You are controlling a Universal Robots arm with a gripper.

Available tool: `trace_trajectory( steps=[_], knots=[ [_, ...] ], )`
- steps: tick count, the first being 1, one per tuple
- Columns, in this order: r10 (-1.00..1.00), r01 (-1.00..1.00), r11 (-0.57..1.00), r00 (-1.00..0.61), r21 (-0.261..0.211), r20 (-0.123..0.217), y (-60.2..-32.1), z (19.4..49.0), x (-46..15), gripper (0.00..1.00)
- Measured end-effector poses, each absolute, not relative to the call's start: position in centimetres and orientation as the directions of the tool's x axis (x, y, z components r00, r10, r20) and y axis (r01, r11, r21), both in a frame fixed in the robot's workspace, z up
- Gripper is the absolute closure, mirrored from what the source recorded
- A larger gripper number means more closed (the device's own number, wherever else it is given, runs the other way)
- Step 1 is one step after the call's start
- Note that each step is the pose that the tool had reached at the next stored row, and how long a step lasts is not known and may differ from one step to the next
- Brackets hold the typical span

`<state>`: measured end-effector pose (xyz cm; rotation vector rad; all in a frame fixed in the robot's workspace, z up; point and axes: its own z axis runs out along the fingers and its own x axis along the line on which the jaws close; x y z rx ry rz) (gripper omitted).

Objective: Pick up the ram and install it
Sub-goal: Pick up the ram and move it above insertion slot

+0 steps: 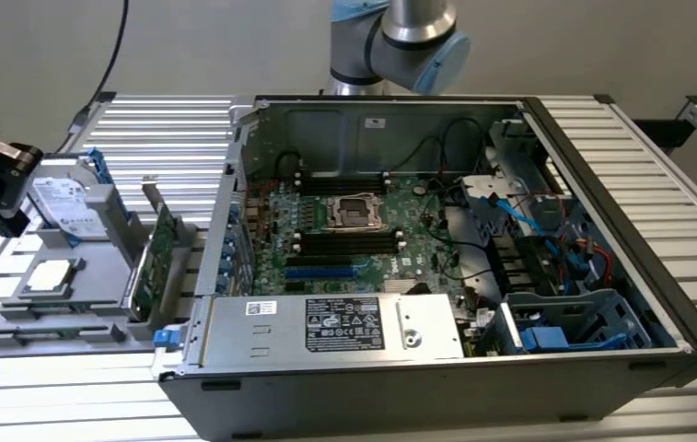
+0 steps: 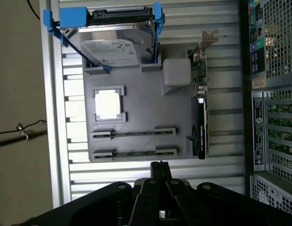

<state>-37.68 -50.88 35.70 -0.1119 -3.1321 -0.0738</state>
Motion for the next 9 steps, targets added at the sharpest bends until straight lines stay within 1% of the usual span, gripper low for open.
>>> trace_trajectory(
  steps=[9],
  knots=[
    [0.071, 0.071, 0.996, -0.997, 0.047, 0.008, -50.88, 35.69, -37.69, 0.89]
  ],
)
